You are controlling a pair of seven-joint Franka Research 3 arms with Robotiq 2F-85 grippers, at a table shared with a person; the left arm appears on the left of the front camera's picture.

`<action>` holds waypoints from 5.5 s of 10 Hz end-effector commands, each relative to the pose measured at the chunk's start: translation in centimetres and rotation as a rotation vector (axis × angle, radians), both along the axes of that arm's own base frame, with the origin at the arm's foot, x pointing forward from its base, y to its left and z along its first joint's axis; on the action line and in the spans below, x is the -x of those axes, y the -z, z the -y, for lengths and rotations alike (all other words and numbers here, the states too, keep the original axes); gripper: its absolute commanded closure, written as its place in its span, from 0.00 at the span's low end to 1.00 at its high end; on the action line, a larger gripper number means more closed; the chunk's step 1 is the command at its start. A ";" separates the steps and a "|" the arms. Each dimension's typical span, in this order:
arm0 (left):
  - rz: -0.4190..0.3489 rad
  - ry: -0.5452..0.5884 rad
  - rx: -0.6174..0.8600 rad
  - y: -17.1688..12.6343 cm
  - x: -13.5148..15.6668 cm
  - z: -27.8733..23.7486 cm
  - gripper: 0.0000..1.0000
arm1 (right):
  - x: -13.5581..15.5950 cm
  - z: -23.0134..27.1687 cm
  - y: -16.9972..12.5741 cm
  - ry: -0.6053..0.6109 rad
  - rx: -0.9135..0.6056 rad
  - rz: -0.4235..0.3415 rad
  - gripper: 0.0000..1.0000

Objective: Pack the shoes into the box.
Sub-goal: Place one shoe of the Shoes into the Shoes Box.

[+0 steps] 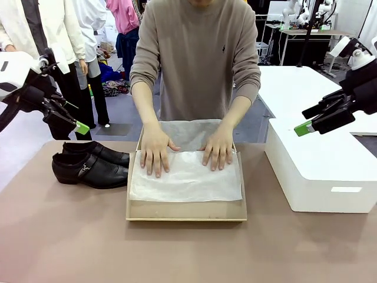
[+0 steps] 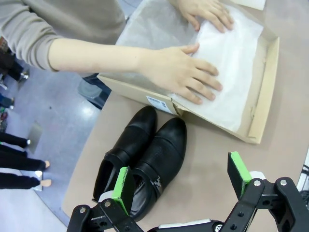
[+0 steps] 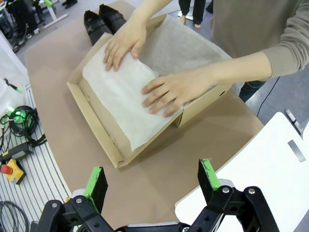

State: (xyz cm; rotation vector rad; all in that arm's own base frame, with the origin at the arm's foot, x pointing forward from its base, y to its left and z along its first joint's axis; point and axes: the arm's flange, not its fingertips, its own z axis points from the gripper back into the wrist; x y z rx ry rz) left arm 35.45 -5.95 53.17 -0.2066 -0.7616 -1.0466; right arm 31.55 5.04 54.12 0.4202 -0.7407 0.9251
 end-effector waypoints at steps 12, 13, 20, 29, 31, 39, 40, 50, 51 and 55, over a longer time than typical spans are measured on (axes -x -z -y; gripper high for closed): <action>-0.132 0.340 -0.386 -0.6 -12.5 -3.5 0.00 | -0.2 -0.1 0.0 -0.012 -0.011 0.006 0.00; -0.135 0.342 -0.382 -0.1 -12.9 -3.7 0.00 | -0.2 -0.1 0.0 -0.012 -0.011 0.006 0.00; -0.140 0.319 -0.399 0.7 -12.9 -3.5 0.00 | -0.2 -0.1 0.0 -0.012 -0.011 0.006 0.00; -0.202 0.393 -0.529 3.4 -21.8 -4.5 0.00 | -0.2 -0.1 0.0 -0.012 -0.011 0.006 0.00; -0.196 0.394 -0.559 5.4 -23.6 -4.9 0.00 | -0.2 -0.1 0.0 -0.012 -0.011 0.006 0.00; -0.246 0.378 -0.547 9.0 -24.9 -5.3 0.00 | -0.2 -0.1 0.0 -0.012 -0.011 0.006 0.00; -0.246 0.378 -0.547 9.0 -24.9 -5.3 0.00 | -0.2 -0.1 0.0 -0.012 -0.011 0.006 0.00; -0.299 0.335 -0.556 12.0 -28.0 -5.6 0.00 | -0.2 -0.1 0.0 -0.012 -0.011 0.006 0.00; -0.320 0.335 -0.558 12.5 -28.3 -5.6 0.00 | -0.2 -0.1 0.0 -0.012 -0.011 0.006 0.00; -0.346 0.305 -0.568 14.0 -29.2 -6.0 0.00 | -0.2 -0.1 0.0 -0.012 -0.011 0.006 0.00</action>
